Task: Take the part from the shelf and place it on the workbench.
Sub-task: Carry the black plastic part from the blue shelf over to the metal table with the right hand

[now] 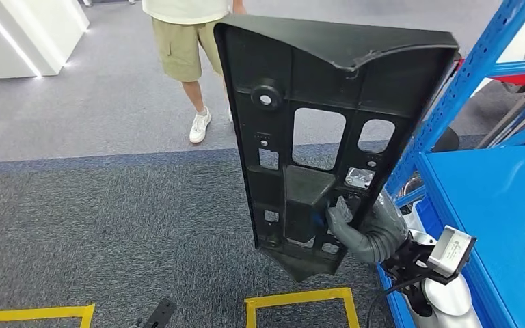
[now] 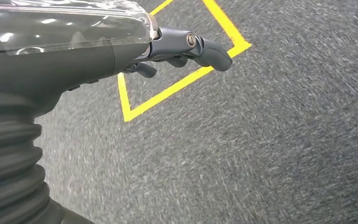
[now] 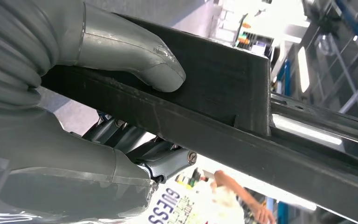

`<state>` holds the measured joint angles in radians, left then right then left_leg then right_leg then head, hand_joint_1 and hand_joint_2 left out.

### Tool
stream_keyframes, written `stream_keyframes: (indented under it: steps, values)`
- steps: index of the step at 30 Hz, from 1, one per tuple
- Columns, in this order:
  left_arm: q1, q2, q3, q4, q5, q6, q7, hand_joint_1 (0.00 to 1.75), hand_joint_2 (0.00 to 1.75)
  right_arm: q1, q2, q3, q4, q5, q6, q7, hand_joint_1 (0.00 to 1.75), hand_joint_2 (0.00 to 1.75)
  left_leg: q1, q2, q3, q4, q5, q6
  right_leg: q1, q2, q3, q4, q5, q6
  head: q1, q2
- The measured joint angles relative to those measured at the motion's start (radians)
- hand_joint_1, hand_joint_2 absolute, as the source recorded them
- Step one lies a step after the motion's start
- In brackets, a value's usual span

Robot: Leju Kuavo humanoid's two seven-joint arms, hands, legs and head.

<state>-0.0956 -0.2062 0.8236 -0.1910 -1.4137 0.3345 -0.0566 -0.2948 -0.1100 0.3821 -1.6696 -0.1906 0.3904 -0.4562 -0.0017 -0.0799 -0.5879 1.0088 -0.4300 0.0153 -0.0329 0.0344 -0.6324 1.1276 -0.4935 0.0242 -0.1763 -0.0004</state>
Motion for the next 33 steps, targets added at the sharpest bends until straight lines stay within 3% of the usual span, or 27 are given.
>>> stream_keyframes:
  steps: [2,4,5,7,9,11,12,14,15,17,18,20,22,24,26,27,28,30,31,33]
  values:
    - [-0.001,0.0,0.0,0.0,0.0,0.0,-0.001,0.0,1.75,0.007,-0.005,-0.002,0.0,0.0,-0.001,-0.005,1.75,1.75,0.003,-0.02,-0.019,0.028,-0.012,-0.013,-0.004,0.028,0.019,-0.051,0.013,-0.004,0.0,0.0]
    - [0.0,-0.001,0.0,0.0,-0.001,0.0,-0.001,0.0,1.75,0.013,-0.01,-0.005,0.0,0.0,-0.001,-0.008,1.75,1.75,0.006,-0.036,-0.031,0.036,-0.014,-0.02,-0.001,0.018,0.014,-0.046,0.009,-0.021,-0.001,0.0]
    - [0.002,-0.002,0.0,0.001,0.0,0.0,-0.001,0.0,1.75,0.014,-0.012,-0.006,0.0,0.0,-0.001,-0.008,1.75,1.75,0.006,-0.028,-0.034,0.041,-0.017,-0.023,0.0,0.009,0.015,-0.048,0.009,-0.027,-0.001,0.0]
    - [0.0,-0.006,0.0,0.001,0.002,0.0,-0.002,0.0,1.75,0.012,-0.015,-0.007,0.0,0.0,0.001,-0.009,1.75,1.75,0.005,0.017,-0.057,0.093,-0.045,-0.031,0.0,-0.011,0.021,-0.052,0.008,-0.038,-0.001,0.0]
    - [-0.005,-0.011,0.0,0.001,0.003,0.0,-0.003,0.0,1.75,0.012,-0.019,-0.008,-0.001,0.0,0.002,-0.009,1.75,1.75,0.007,0.063,-0.118,0.216,-0.101,-0.037,0.007,-0.034,0.025,-0.053,0.005,-0.044,-0.001,0.0]
    - [-0.007,-0.016,0.0,0.001,0.007,-0.004,-0.004,0.0,1.75,0.012,-0.023,-0.009,0.0,0.0,0.004,-0.008,1.75,1.75,0.01,0.074,-0.176,0.321,-0.133,-0.036,0.013,-0.058,0.027,-0.053,0.002,-0.048,-0.001,0.0]
    - [-0.006,-0.017,0.0,0.001,0.009,-0.007,-0.004,0.0,1.75,0.01,-0.024,-0.01,0.0,-0.001,0.005,-0.006,1.75,1.75,0.01,0.075,-0.181,0.325,-0.123,-0.033,0.015,-0.069,0.028,-0.053,0.0,-0.049,-0.001,0.0]
    - [-0.005,-0.019,0.0,0.001,0.016,-0.014,-0.004,0.0,1.75,0.002,-0.026,-0.01,0.0,-0.004,0.011,0.001,1.75,1.75,0.004,0.087,-0.134,0.223,-0.058,-0.019,0.019,-0.091,0.036,-0.054,-0.006,-0.049,-0.001,0.0]
    - [-0.005,-0.02,0.0,0.001,0.018,-0.017,-0.003,0.0,1.75,-0.005,-0.027,-0.009,0.0,-0.006,0.015,0.006,1.75,1.75,-0.005,0.109,-0.097,0.15,-0.03,-0.012,0.02,-0.101,0.041,-0.056,-0.009,-0.049,-0.001,0.0]
    - [-0.008,-0.022,0.0,0.001,0.022,-0.02,0.0,0.0,1.75,-0.02,-0.03,-0.008,0.002,-0.01,0.021,0.015,1.75,1.75,-0.023,0.146,-0.047,0.05,-0.002,0.002,0.021,-0.118,0.049,-0.062,-0.012,-0.043,-0.001,0.0]
    - [-0.008,-0.023,0.0,0.001,0.022,-0.022,0.001,0.0,1.75,-0.026,-0.031,-0.007,0.003,-0.012,0.023,0.018,1.75,1.75,-0.029,0.151,-0.042,0.035,-0.005,0.005,0.021,-0.128,0.051,-0.065,-0.013,-0.039,-0.001,0.0]
    - [-0.005,-0.024,0.001,0.001,0.022,-0.024,0.002,0.0,1.75,-0.035,-0.032,-0.005,0.005,-0.013,0.024,0.021,1.75,1.75,-0.03,0.129,-0.037,0.018,0.002,0.013,0.02,-0.143,0.059,-0.071,-0.015,-0.029,-0.001,0.0]
    - [-0.002,-0.026,0.002,0.001,0.022,-0.024,0.003,0.0,1.75,-0.041,-0.035,-0.004,0.007,-0.014,0.025,0.023,1.75,1.75,-0.023,0.107,-0.019,-0.008,0.013,0.023,0.018,-0.106,0.053,-0.045,-0.035,-0.023,-0.001,0.0]
    - [-0.005,-0.03,0.002,0.001,0.022,-0.026,0.003,0.0,1.75,-0.042,-0.04,-0.004,0.01,-0.015,0.023,0.028,1.75,1.75,-0.02,0.083,-0.009,-0.019,0.018,0.031,0.017,-0.052,0.001,0.057,-0.085,-0.021,-0.002,0.0]
    - [-0.005,-0.035,0.002,0.002,0.022,-0.027,0.003,0.0,1.75,-0.04,-0.047,-0.004,0.012,-0.015,0.018,0.037,1.75,1.75,-0.02,0.056,-0.008,-0.016,0.016,0.034,0.017,-0.037,-0.067,0.167,-0.119,-0.017,-0.002,0.0]
    - [-0.003,-0.038,0.002,0.002,0.022,-0.027,0.004,0.0,1.75,-0.038,-0.053,-0.004,0.013,-0.016,0.015,0.041,1.75,1.75,-0.019,0.042,-0.008,-0.013,0.014,0.033,0.016,-0.036,-0.083,0.182,-0.109,-0.014,-0.002,0.0]
    - [-0.001,-0.04,0.002,0.002,0.022,-0.025,0.005,0.0,1.75,-0.035,-0.059,-0.004,0.012,-0.017,0.01,0.044,1.75,1.75,-0.017,0.027,-0.008,-0.007,0.01,0.03,0.014,-0.034,-0.079,0.158,-0.079,-0.011,-0.002,0.0]
    - [0.004,-0.044,0.002,0.002,0.021,-0.019,0.007,0.0,1.75,-0.024,-0.078,-0.004,0.007,-0.022,0.0,0.043,1.75,1.75,-0.012,0.0,-0.01,0.012,-0.003,0.021,0.005,-0.01,-0.033,0.043,-0.006,-0.004,-0.002,0.0]
    - [0.005,-0.045,0.003,0.002,0.021,-0.016,0.008,0.0,1.75,-0.016,-0.087,-0.004,0.002,-0.024,-0.006,0.042,1.75,1.75,-0.01,-0.013,-0.014,0.027,-0.011,0.015,0.001,0.01,-0.012,-0.007,0.015,-0.003,-0.002,0.0]
    - [0.008,-0.046,0.003,0.002,0.021,-0.011,0.009,0.0,1.75,0.004,-0.103,-0.005,-0.012,-0.027,-0.017,0.038,1.75,1.75,-0.007,-0.033,-0.026,0.044,-0.02,0.004,0.001,0.033,0.004,-0.045,0.017,-0.007,-0.002,0.0]
